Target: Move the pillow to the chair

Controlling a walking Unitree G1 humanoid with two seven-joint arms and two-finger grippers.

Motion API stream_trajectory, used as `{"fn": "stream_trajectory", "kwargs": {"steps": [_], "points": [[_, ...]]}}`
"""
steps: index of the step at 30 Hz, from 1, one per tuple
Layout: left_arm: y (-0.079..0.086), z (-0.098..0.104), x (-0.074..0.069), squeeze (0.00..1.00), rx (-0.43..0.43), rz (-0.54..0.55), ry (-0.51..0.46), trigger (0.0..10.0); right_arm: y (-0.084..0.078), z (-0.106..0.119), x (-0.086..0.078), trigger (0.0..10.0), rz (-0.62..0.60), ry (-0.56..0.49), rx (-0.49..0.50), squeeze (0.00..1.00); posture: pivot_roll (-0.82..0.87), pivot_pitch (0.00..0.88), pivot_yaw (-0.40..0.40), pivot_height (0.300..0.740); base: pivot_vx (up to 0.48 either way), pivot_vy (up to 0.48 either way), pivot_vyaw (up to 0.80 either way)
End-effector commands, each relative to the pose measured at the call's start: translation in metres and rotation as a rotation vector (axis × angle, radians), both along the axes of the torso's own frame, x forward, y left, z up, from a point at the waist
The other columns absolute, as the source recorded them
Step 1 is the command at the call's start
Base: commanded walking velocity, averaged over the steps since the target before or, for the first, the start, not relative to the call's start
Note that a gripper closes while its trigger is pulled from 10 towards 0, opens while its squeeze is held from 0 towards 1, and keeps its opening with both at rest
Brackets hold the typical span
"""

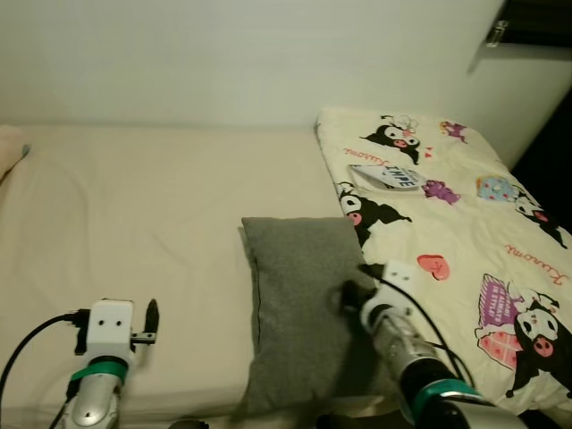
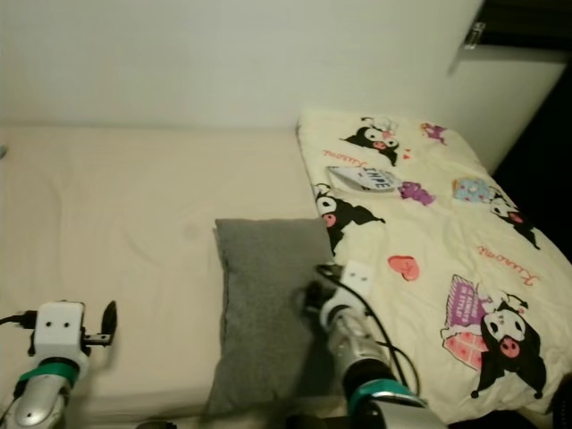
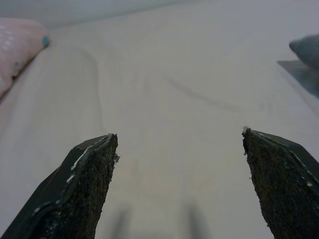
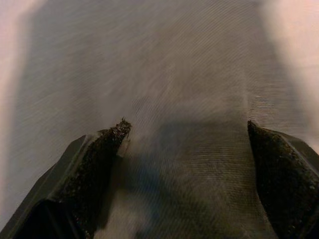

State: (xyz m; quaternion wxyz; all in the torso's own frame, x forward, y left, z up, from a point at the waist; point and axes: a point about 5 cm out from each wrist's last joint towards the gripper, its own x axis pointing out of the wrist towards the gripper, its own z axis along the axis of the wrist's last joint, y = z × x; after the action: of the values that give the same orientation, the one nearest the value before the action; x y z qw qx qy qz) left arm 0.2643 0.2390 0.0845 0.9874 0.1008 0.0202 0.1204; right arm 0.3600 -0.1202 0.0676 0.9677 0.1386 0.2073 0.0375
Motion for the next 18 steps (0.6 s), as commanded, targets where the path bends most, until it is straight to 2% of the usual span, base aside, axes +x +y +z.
{"fn": "stream_trajectory", "kwargs": {"steps": [1,2,3,8,9,10,13,17,18], "points": [[0.006,-0.001,-0.003,0.00,-0.016,0.015,0.006,10.0,0.030,-0.019,-0.016,10.0,0.159,0.070,0.040,0.00,0.11,0.069,-0.029,0.617,0.000,0.000,0.00],[0.009,-0.001,-0.003,0.00,-0.025,0.023,0.007,10.0,0.040,-0.023,-0.021,10.0,0.189,0.082,0.059,0.00,0.11,0.062,-0.024,0.617,0.000,0.000,0.00],[0.009,-0.001,-0.003,0.00,-0.025,0.023,0.007,10.0,0.040,-0.023,-0.021,10.0,0.189,0.082,0.059,0.00,0.11,0.062,-0.024,0.617,0.000,0.000,0.00],[0.013,0.003,0.001,0.00,-0.037,0.035,0.004,10.0,0.067,-0.028,-0.032,10.0,0.270,0.099,0.125,0.00,0.10,0.052,-0.017,0.617,0.000,0.000,0.00],[0.013,0.003,0.001,0.00,-0.037,0.035,0.004,10.0,0.067,-0.028,-0.032,10.0,0.270,0.099,0.125,0.00,0.10,0.052,-0.017,0.617,0.000,0.000,0.00],[0.011,0.007,0.007,0.00,-0.041,0.030,-0.008,10.0,0.081,-0.021,-0.031,10.0,0.375,0.073,0.154,0.00,0.09,0.049,-0.020,0.617,0.000,0.000,0.00],[0.011,0.010,0.012,0.00,-0.044,0.031,-0.019,10.0,0.095,-0.007,-0.027,10.0,0.483,0.041,0.195,0.00,0.09,0.049,-0.020,0.617,0.000,0.000,0.00],[0.011,0.011,0.013,0.00,-0.045,0.033,-0.023,10.0,0.099,-0.002,-0.026,10.0,0.515,0.029,0.198,0.00,0.09,0.049,-0.020,0.617,0.000,0.000,0.00],[0.011,0.013,0.015,0.00,-0.047,0.038,-0.032,10.0,0.107,0.009,-0.023,10.0,0.578,-0.017,0.206,0.00,0.06,0.059,-0.012,0.617,0.000,0.000,0.00]]}}
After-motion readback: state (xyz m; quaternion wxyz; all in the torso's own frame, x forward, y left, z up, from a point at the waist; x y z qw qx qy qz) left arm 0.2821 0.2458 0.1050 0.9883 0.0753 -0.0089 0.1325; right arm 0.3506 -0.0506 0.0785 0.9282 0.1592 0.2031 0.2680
